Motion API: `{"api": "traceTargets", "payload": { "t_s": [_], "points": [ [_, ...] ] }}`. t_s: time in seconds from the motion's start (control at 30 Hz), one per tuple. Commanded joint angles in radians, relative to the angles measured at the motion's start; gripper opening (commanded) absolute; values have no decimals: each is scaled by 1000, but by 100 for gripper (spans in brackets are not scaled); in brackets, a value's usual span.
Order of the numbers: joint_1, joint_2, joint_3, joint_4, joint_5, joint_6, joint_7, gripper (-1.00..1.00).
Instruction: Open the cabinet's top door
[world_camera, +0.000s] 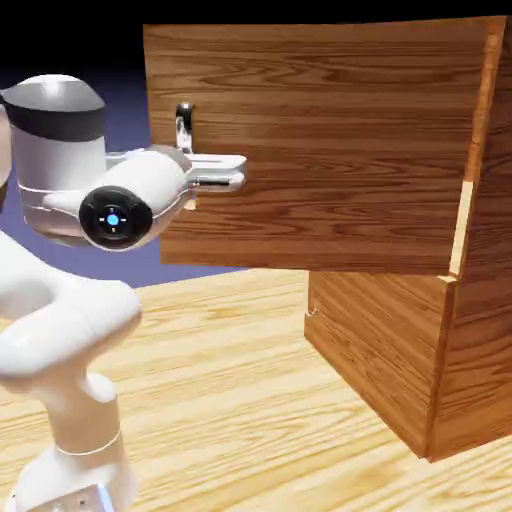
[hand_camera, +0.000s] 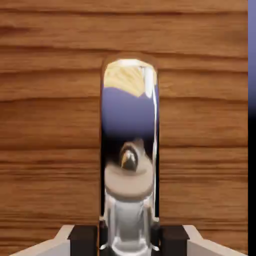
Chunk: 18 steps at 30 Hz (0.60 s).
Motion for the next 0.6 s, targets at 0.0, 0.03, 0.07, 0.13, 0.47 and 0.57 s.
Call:
{"api": "traceTargets", "payload": {
  "t_s": [0.0,0.03,0.07,0.13,0.47,0.57],
  "points": [
    [15,36,-21,23,-27,-19,-20,-100],
    [30,72,-43,47,-52,-37,-40,-100],
    [47,109,-64,72,-77,-56,-60,-100],
    [82,181,-106,125,-124,-94,-98,-100],
    [287,544,-320,439,-310,-322,-291,-100],
    [346,652,-383,543,-350,-403,-357,-100]
  ]
}}
